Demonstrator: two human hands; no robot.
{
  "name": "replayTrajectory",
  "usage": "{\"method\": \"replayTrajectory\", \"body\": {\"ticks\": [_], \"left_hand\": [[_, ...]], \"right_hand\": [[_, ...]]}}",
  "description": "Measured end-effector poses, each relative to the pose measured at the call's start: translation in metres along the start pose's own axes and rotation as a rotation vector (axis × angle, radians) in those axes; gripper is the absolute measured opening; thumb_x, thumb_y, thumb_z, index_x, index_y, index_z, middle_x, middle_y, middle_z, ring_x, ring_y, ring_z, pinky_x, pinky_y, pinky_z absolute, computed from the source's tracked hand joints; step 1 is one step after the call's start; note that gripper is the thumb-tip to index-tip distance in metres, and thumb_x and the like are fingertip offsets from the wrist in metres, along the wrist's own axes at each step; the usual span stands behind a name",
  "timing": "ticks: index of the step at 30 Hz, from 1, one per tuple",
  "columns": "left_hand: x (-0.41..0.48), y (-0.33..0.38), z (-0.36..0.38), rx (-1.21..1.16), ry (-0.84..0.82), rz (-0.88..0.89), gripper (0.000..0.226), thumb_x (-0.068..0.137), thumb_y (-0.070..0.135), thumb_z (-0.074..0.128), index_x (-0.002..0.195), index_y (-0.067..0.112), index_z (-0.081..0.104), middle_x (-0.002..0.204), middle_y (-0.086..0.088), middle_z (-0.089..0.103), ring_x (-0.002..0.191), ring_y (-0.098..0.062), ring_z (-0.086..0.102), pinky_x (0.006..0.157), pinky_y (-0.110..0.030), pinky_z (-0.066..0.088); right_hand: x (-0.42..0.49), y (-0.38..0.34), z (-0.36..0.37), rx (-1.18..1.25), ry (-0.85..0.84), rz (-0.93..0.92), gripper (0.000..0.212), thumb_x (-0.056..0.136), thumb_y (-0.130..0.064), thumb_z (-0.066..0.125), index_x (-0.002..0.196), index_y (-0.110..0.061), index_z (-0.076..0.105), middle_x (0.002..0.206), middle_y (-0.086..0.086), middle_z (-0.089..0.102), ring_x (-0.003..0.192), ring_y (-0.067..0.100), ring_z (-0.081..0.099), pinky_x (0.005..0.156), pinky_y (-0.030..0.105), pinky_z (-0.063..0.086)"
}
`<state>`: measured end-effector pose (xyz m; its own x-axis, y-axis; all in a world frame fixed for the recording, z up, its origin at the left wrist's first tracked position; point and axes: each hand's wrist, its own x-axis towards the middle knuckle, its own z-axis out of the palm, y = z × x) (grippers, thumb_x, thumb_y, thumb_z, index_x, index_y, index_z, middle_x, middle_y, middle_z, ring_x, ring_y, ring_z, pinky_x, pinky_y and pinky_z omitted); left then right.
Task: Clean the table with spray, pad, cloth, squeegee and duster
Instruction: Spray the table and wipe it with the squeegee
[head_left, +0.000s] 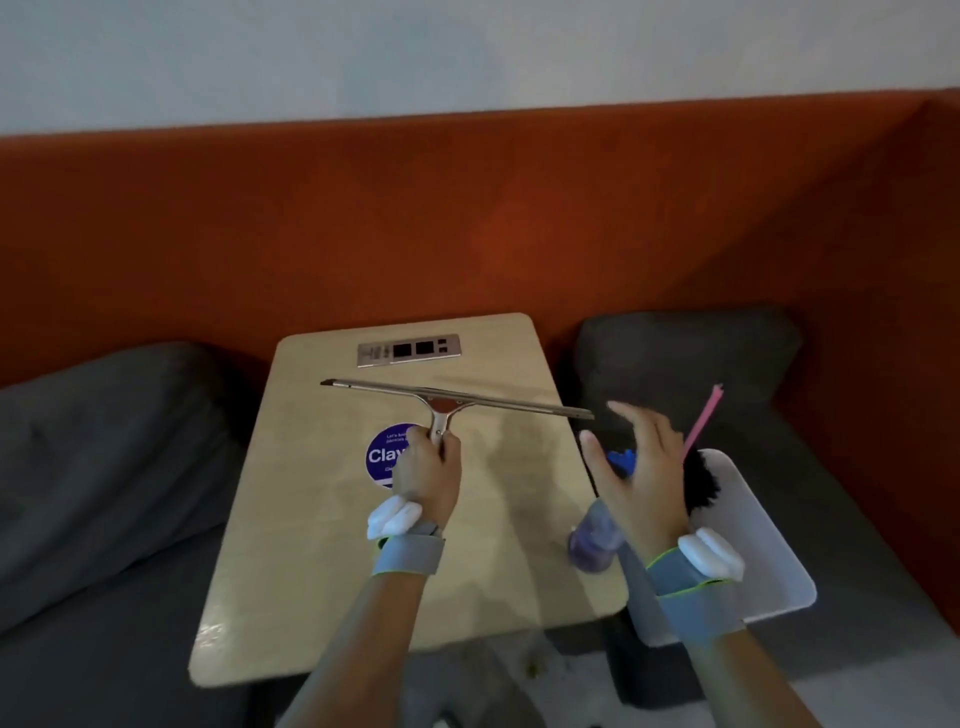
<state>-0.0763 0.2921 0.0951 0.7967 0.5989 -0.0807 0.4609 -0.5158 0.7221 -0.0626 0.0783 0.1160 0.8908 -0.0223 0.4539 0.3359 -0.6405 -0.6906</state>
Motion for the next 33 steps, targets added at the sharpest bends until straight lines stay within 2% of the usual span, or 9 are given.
{"method": "replayTrajectory", "body": {"ticks": [4, 7, 11, 14, 18, 21, 25, 28, 33], "left_hand": [[0.003, -0.025, 0.015, 0.043, -0.059, -0.051, 0.034, 0.095, 0.032, 0.046, 0.109, 0.002, 0.048, 0.098, -0.023, 0.064, 0.096, -0.041, 0.056, 0.067, -0.035, 0.037], [0.003, -0.034, 0.021, 0.038, -0.084, -0.062, 0.036, 0.094, 0.032, 0.048, 0.109, 0.0, 0.049, 0.103, -0.024, 0.063, 0.098, -0.041, 0.056, 0.071, -0.039, 0.042], [0.002, -0.038, 0.023, 0.004, -0.097, -0.078, 0.034, 0.094, 0.028, 0.048, 0.107, -0.003, 0.05, 0.104, -0.025, 0.062, 0.097, -0.042, 0.056, 0.072, -0.038, 0.041], [0.002, -0.04, 0.021, -0.007, -0.108, -0.093, 0.034, 0.095, 0.027, 0.047, 0.108, -0.004, 0.05, 0.106, -0.025, 0.061, 0.095, -0.043, 0.057, 0.07, -0.035, 0.037], [0.0, -0.045, 0.014, -0.04, -0.12, -0.101, 0.033, 0.097, 0.026, 0.045, 0.108, -0.004, 0.049, 0.103, -0.025, 0.063, 0.093, -0.041, 0.059, 0.069, -0.036, 0.04], [0.0, -0.055, 0.003, -0.06, -0.116, -0.136, 0.032, 0.097, 0.026, 0.044, 0.111, -0.003, 0.048, 0.103, -0.026, 0.064, 0.094, -0.043, 0.059, 0.068, -0.034, 0.037], [0.005, -0.074, -0.011, -0.081, -0.122, -0.166, 0.027, 0.098, 0.03, 0.045, 0.102, 0.004, 0.045, 0.104, -0.025, 0.064, 0.093, -0.043, 0.059, 0.068, -0.035, 0.039], [0.011, -0.094, -0.02, -0.065, -0.109, -0.186, 0.026, 0.097, 0.031, 0.046, 0.1, 0.005, 0.044, 0.102, -0.026, 0.064, 0.093, -0.043, 0.058, 0.066, -0.034, 0.036], [0.015, -0.12, -0.029, -0.076, -0.137, -0.221, 0.019, 0.096, 0.027, 0.047, 0.097, 0.008, 0.043, 0.096, -0.025, 0.065, 0.09, -0.043, 0.06, 0.066, -0.035, 0.038]], "right_hand": [[-0.026, 0.011, 0.004, 0.278, 0.015, 0.277, 0.045, 0.083, -0.023, 0.074, 0.123, -0.016, 0.054, 0.118, 0.003, 0.063, 0.107, 0.003, 0.058, 0.092, 0.007, 0.04], [-0.039, 0.011, 0.012, 0.444, 0.066, 0.408, 0.036, 0.085, -0.006, 0.071, 0.118, -0.01, 0.057, 0.116, 0.01, 0.065, 0.095, -0.01, 0.061, 0.084, 0.005, 0.042], [-0.042, 0.017, 0.023, 0.375, 0.021, 0.392, 0.04, 0.086, -0.017, 0.073, 0.123, -0.021, 0.058, 0.108, -0.002, 0.069, 0.096, -0.001, 0.064, 0.088, 0.011, 0.044], [-0.037, 0.023, 0.028, 0.303, 0.008, 0.366, 0.035, 0.092, -0.018, 0.065, 0.125, -0.024, 0.057, 0.087, -0.015, 0.066, 0.085, -0.006, 0.062, 0.083, 0.001, 0.037], [-0.029, 0.029, 0.033, 0.216, -0.067, 0.412, 0.028, 0.092, -0.046, 0.055, 0.118, -0.038, 0.06, 0.063, -0.001, 0.063, 0.065, 0.008, 0.063, 0.077, 0.018, 0.048], [-0.019, 0.021, 0.048, 0.0, -0.187, 0.379, 0.043, 0.086, -0.062, 0.051, 0.093, -0.023, 0.067, 0.054, 0.006, 0.062, 0.06, 0.026, 0.063, 0.07, 0.041, 0.054], [-0.009, -0.001, 0.075, -0.086, -0.346, 0.349, 0.031, 0.091, -0.045, 0.058, 0.073, -0.02, 0.058, 0.05, 0.007, 0.062, 0.059, 0.028, 0.065, 0.07, 0.041, 0.054], [0.006, -0.02, 0.099, -0.168, -0.481, 0.348, 0.031, 0.09, -0.045, 0.056, 0.068, -0.023, 0.055, 0.045, 0.004, 0.06, 0.054, 0.018, 0.065, 0.068, 0.035, 0.055], [0.039, -0.044, 0.142, -0.353, -0.647, 0.264, 0.029, 0.084, -0.051, 0.059, 0.072, -0.025, 0.056, 0.051, -0.002, 0.057, 0.064, 0.023, 0.066, 0.063, 0.031, 0.048]]}}
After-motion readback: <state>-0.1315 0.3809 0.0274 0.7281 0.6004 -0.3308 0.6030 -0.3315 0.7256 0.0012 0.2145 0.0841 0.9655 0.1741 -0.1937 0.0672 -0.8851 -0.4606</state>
